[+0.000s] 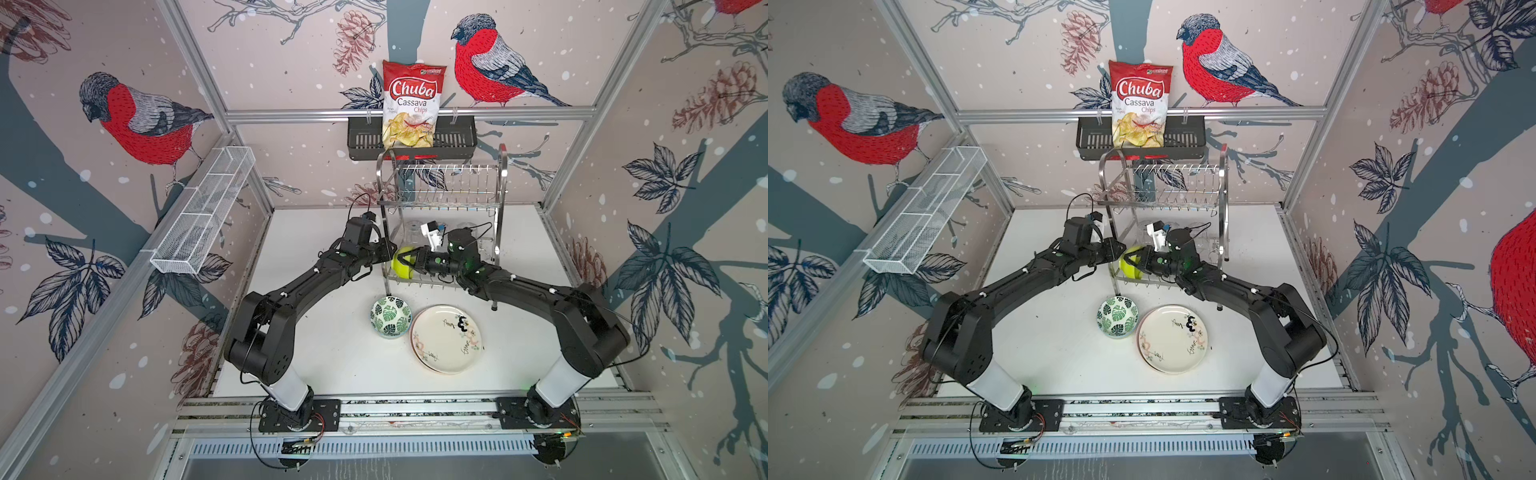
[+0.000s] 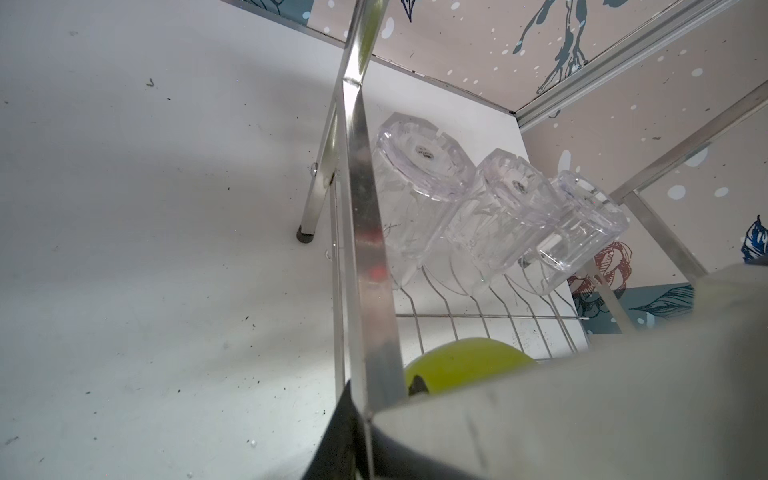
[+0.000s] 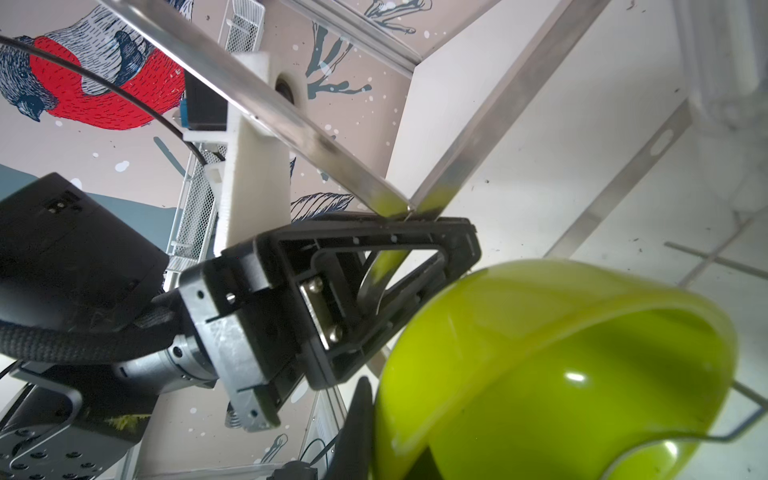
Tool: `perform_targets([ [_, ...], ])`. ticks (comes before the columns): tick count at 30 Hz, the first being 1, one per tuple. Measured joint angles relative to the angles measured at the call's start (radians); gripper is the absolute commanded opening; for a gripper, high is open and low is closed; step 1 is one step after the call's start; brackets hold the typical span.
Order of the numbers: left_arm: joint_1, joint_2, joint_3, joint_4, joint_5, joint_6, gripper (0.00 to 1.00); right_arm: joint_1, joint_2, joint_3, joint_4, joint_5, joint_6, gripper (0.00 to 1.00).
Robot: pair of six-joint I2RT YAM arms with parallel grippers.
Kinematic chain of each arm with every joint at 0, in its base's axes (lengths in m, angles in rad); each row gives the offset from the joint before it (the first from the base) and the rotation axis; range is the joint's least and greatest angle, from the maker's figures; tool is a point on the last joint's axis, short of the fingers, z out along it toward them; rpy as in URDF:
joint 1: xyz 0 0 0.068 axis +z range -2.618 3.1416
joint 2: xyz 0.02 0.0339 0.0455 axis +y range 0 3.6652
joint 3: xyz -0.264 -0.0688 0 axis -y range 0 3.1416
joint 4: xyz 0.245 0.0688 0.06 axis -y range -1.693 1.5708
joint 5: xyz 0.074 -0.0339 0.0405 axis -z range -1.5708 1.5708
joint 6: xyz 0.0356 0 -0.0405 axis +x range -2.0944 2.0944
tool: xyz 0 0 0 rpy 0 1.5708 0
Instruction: Unload the mixed dishes from the dish rack
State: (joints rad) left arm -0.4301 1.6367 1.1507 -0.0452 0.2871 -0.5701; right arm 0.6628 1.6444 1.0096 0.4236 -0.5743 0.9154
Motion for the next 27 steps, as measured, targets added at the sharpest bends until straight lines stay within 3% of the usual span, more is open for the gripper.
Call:
perform_targets([
  [15,-0.013,-0.015,-0.009,-0.022,0.003,0.002,0.21,0.032,-0.108,-0.058,-0.066,0.067,-0.034,0.0],
  [27,-0.021,-0.007,0.008,-0.031,-0.013,0.003,0.0,-0.001,-0.091,-0.043,-0.065,0.007,-0.056,0.0],
])
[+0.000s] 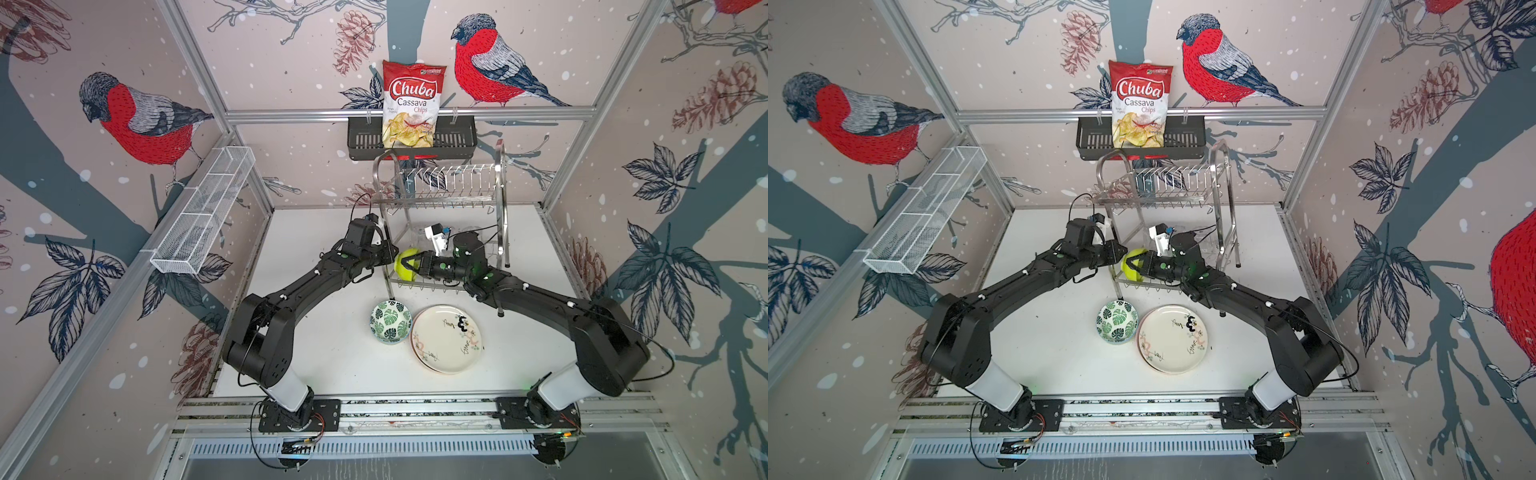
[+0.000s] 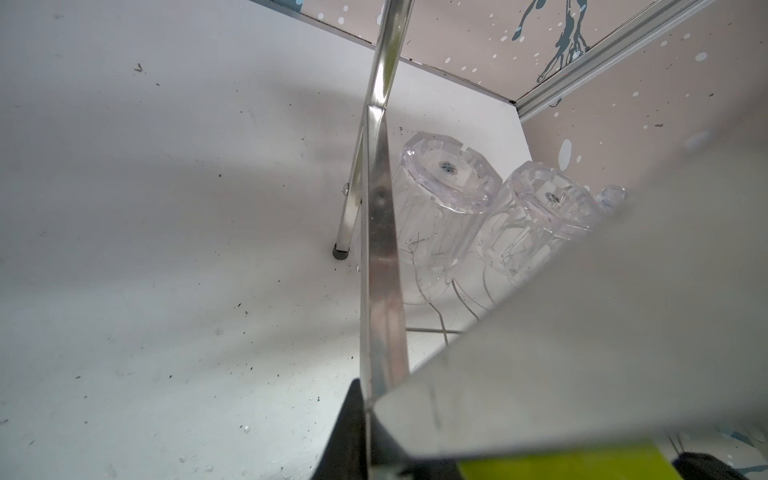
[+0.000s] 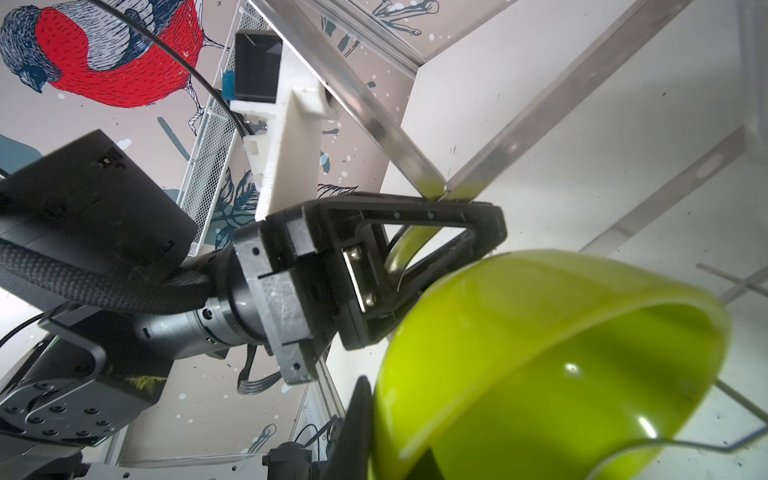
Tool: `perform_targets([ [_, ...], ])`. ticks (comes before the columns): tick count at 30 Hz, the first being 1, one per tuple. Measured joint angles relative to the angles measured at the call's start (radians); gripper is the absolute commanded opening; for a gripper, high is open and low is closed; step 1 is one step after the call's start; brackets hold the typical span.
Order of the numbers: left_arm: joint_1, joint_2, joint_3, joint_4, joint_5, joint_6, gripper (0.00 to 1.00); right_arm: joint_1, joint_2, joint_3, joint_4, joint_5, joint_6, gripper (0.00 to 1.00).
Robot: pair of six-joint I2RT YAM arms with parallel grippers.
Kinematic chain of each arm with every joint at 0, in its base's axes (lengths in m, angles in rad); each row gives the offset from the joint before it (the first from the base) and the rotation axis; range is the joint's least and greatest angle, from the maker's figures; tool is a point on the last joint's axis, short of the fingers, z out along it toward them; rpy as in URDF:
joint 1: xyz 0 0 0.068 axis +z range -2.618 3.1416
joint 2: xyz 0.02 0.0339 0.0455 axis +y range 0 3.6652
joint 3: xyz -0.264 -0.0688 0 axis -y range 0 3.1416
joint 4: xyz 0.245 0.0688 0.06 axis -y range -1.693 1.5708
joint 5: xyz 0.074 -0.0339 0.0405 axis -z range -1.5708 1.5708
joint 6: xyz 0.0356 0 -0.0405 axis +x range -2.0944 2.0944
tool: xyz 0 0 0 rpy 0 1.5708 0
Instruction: Unload the mixed dishes from the dish rack
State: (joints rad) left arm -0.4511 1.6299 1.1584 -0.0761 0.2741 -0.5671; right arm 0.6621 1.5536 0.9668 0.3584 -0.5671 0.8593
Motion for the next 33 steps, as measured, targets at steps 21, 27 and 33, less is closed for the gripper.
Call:
perform_targets([
  [21,0.002,0.036,0.058,-0.048,-0.089,-0.028,0.0,-0.084,0.167,0.109,0.021,-0.146,-0.047,0.0],
  [27,0.002,0.063,0.088,-0.068,-0.12,-0.029,0.0,-0.116,0.24,0.158,0.035,-0.206,-0.053,0.0],
  [33,0.002,0.101,0.125,-0.084,-0.16,-0.025,0.0,-0.141,0.316,0.205,0.076,-0.254,-0.05,0.0],
])
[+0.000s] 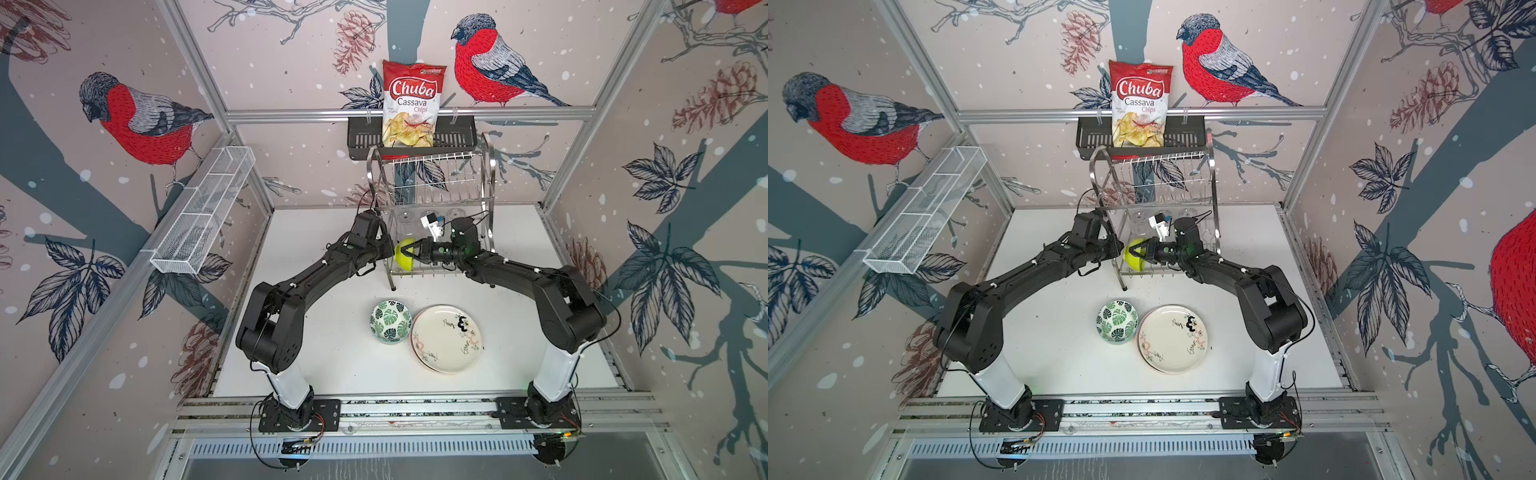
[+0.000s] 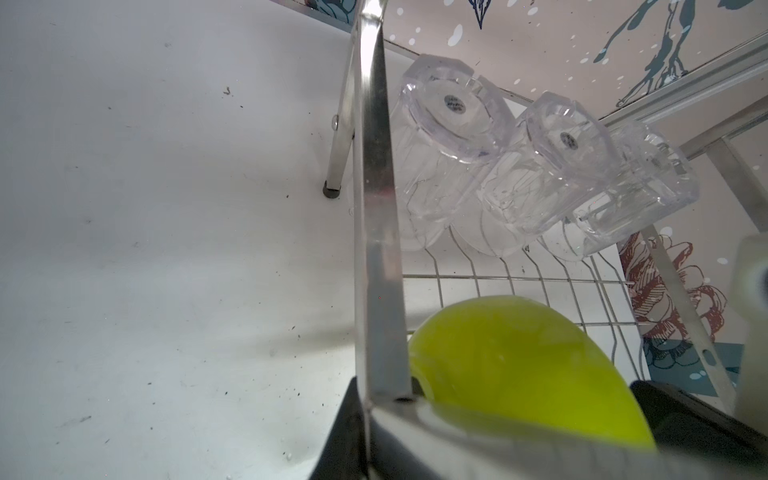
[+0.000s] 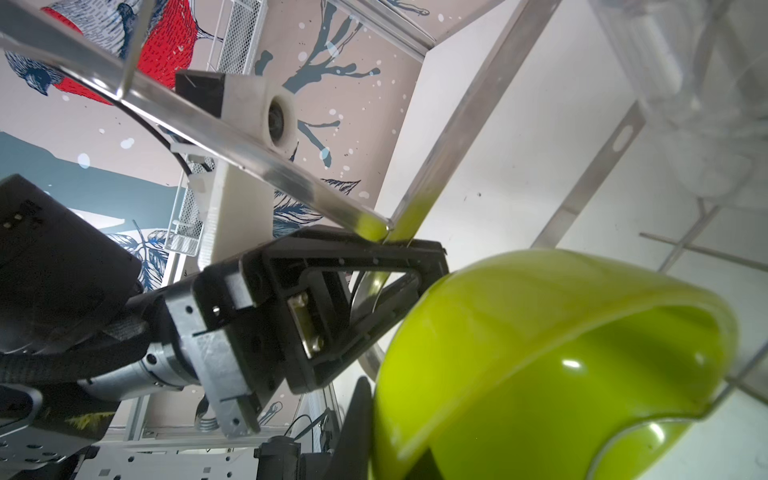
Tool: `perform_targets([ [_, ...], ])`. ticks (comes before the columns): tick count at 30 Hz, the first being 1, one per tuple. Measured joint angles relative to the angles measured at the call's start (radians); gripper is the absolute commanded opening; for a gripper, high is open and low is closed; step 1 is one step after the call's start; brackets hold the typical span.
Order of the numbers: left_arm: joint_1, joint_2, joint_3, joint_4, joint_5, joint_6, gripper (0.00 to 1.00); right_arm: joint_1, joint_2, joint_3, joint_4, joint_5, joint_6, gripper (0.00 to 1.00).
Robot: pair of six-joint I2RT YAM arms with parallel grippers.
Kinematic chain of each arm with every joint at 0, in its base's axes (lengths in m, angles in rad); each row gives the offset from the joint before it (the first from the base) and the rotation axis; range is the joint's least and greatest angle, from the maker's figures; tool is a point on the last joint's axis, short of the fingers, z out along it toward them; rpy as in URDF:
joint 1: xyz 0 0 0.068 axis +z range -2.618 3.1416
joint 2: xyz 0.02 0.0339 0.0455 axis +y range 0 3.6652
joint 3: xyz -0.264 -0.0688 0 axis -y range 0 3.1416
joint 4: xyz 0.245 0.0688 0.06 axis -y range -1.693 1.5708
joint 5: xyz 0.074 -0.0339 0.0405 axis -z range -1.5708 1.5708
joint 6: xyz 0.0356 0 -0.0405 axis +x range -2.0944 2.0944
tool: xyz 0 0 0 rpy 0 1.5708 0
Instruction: Unload the mixed dishes from the dish rack
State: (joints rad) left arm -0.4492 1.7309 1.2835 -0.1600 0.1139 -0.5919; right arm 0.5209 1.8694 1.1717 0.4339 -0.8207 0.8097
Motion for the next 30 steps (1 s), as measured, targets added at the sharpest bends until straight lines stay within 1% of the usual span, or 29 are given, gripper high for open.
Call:
perform_targets([
  [7,0.0,0.045,0.052,-0.029,-0.02,0.018,0.0,-0.013,0.061,0.042,0.023,-0.019,0.002,0.0],
  [12,0.0,0.074,0.077,-0.037,-0.035,0.061,0.0,-0.018,0.099,0.045,0.068,-0.024,0.01,0.0],
  [18,0.0,0.081,0.072,-0.024,-0.069,0.095,0.0,-0.02,0.148,0.043,0.169,-0.047,0.064,0.0],
  [24,-0.002,0.09,0.067,-0.005,-0.097,0.11,0.0,-0.021,0.186,0.039,0.278,-0.05,0.144,0.0],
  [30,-0.009,0.097,0.067,0.005,-0.127,0.116,0.0,-0.021,0.228,0.017,0.459,-0.033,0.292,0.0],
])
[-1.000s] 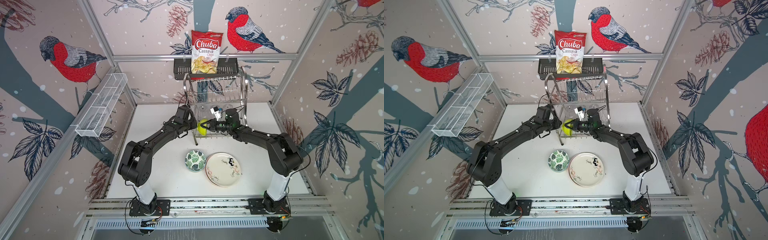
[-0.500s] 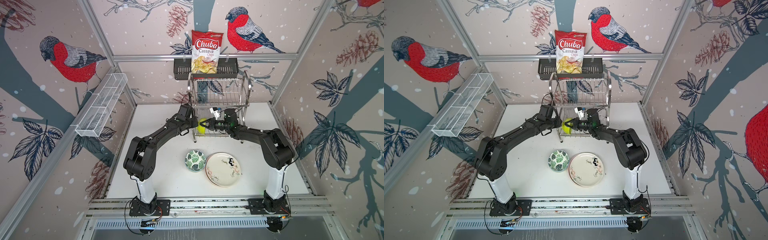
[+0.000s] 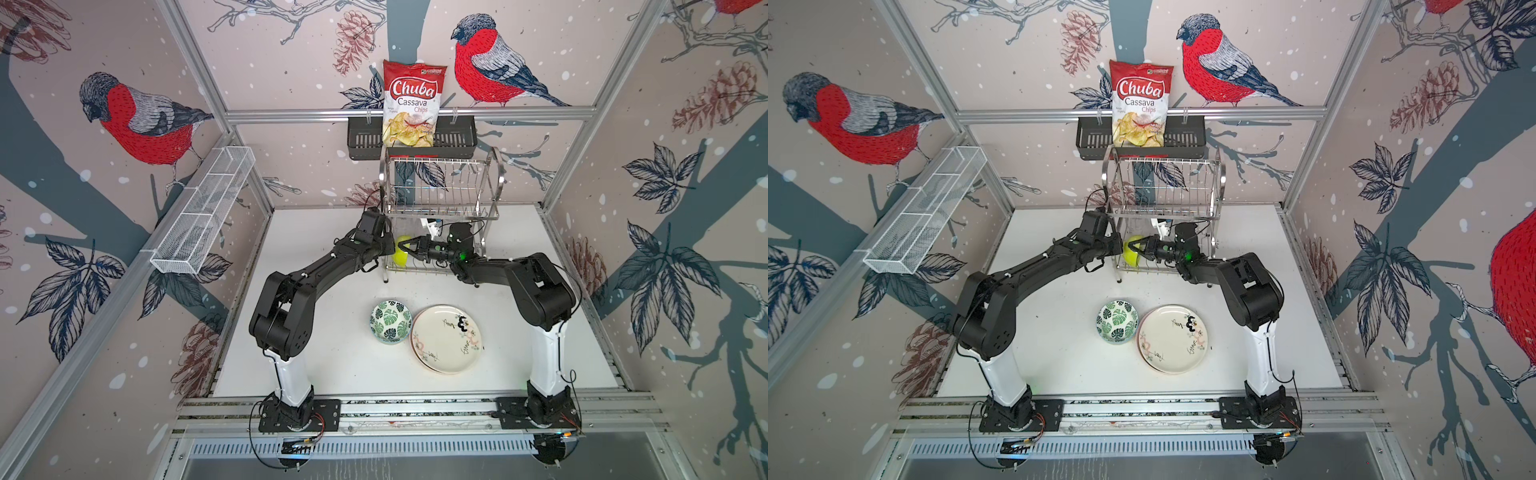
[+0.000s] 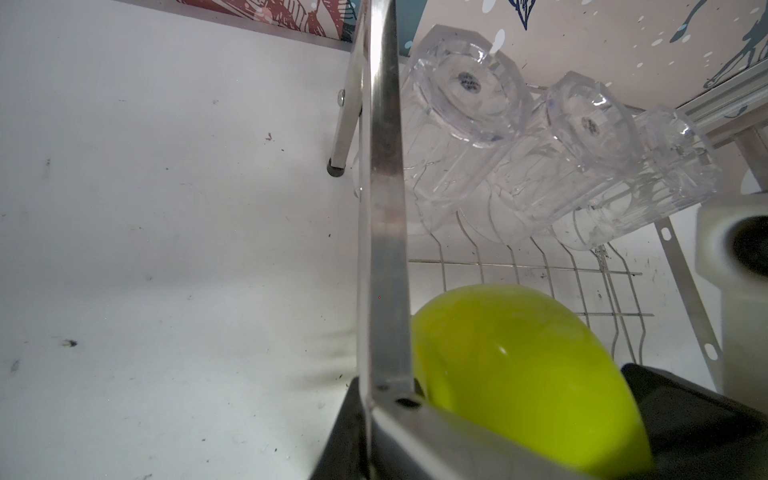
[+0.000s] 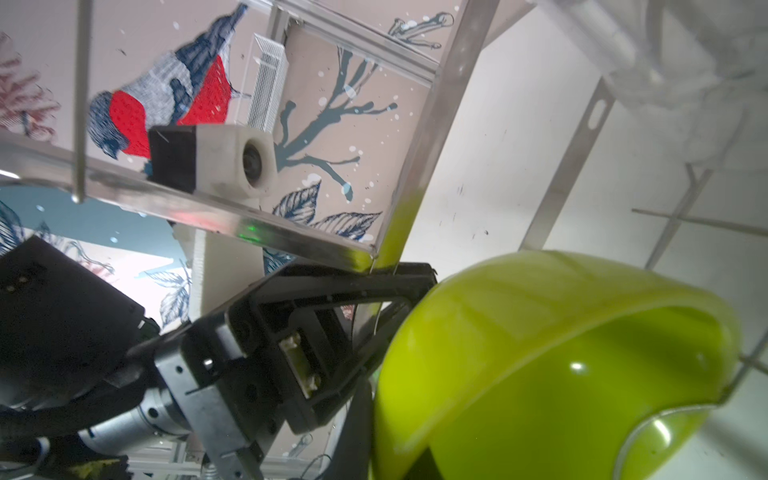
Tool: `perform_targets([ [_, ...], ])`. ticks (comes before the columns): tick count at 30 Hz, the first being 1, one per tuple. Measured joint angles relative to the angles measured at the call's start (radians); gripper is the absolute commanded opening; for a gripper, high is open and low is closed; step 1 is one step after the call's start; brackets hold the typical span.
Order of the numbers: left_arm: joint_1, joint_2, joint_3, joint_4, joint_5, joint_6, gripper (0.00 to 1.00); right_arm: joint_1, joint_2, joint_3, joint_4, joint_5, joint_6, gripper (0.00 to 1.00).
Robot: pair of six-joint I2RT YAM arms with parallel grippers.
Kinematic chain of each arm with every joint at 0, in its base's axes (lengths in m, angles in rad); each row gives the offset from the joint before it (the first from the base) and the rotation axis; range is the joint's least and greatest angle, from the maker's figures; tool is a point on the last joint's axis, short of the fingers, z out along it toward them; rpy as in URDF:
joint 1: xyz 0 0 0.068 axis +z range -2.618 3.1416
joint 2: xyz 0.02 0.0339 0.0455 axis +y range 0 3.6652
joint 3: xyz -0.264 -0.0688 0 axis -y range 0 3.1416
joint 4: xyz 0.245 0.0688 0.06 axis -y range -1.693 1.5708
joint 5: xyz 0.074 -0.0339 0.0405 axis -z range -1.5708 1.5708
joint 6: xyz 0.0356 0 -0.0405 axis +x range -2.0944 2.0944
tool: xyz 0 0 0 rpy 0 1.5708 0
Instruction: Unload the mixed dishes from the dish rack
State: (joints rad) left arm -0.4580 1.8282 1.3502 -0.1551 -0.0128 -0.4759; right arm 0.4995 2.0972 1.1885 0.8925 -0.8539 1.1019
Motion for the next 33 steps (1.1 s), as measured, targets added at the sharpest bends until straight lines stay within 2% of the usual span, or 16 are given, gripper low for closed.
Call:
perform_targets([
  [6,-0.006,0.002,0.0,0.004,-0.019,-0.007,0.0,0.002,0.02,-0.018,0.12,0.036,0.132,0.0],
  [15,-0.013,0.002,-0.01,0.019,-0.032,-0.018,0.0,0.0,0.02,-0.064,0.237,0.091,0.261,0.0],
  [26,-0.015,0.001,-0.01,0.019,-0.032,-0.02,0.0,0.005,0.045,-0.088,0.345,0.11,0.31,0.0],
  [27,-0.015,0.001,-0.01,0.019,-0.032,-0.02,0.01,0.006,0.052,-0.088,0.36,0.109,0.312,0.0],
  [31,-0.015,0.0,-0.011,0.018,-0.034,-0.019,0.18,0.011,0.07,-0.099,0.416,0.11,0.313,0.0],
  [33,-0.015,-0.003,-0.013,0.018,-0.037,-0.023,0.23,0.013,0.076,-0.107,0.443,0.11,0.311,0.0],
])
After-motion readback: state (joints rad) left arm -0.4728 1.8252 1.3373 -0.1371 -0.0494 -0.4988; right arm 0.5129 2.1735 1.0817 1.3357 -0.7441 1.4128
